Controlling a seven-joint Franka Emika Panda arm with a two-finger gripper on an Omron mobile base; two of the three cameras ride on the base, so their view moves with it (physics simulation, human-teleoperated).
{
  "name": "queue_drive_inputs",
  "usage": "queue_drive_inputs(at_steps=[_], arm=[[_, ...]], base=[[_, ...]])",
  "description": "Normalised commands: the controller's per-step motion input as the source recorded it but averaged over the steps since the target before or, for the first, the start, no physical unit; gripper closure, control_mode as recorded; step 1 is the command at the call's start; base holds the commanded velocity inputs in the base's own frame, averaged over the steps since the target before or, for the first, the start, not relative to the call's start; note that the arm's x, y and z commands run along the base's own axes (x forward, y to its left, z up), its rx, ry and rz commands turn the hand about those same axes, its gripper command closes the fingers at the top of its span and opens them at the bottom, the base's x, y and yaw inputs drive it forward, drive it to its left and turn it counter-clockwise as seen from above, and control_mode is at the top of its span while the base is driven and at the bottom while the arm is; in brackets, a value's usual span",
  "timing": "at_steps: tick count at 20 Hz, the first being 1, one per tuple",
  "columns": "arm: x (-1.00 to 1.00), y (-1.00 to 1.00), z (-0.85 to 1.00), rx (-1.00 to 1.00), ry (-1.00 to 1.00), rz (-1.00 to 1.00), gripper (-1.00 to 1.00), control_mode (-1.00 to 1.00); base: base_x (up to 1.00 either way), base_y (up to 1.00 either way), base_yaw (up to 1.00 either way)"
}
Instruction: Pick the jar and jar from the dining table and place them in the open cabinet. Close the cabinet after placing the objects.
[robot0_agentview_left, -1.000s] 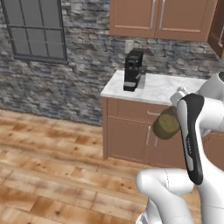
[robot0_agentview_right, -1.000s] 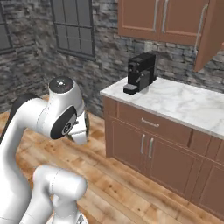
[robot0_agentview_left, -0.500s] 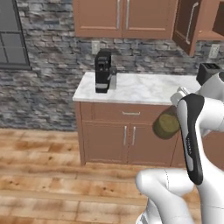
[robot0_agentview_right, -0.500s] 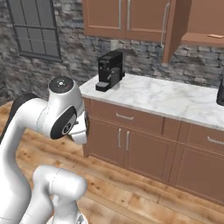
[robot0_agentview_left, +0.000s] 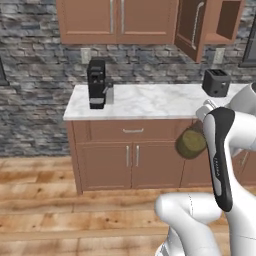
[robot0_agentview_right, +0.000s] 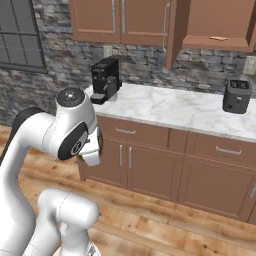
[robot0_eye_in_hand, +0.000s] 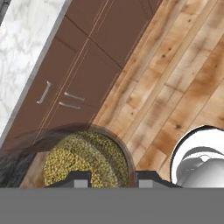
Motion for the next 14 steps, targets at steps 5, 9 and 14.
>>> queue_drive_inputs(at_steps=[5, 9, 14], arm=[[0.0, 0.0, 0.0, 0.0, 0.0, 0.0, 1.0, 1.0], [0.0, 0.0, 0.0, 0.0, 0.0, 0.0, 1.0, 1.0], [0.0, 0.0, 0.0, 0.0, 0.0, 0.0, 1.0, 1.0]], base=[[0.19, 0.0, -0.18], [0.25, -0.02, -0.12], [0.3, -0.07, -0.07]])
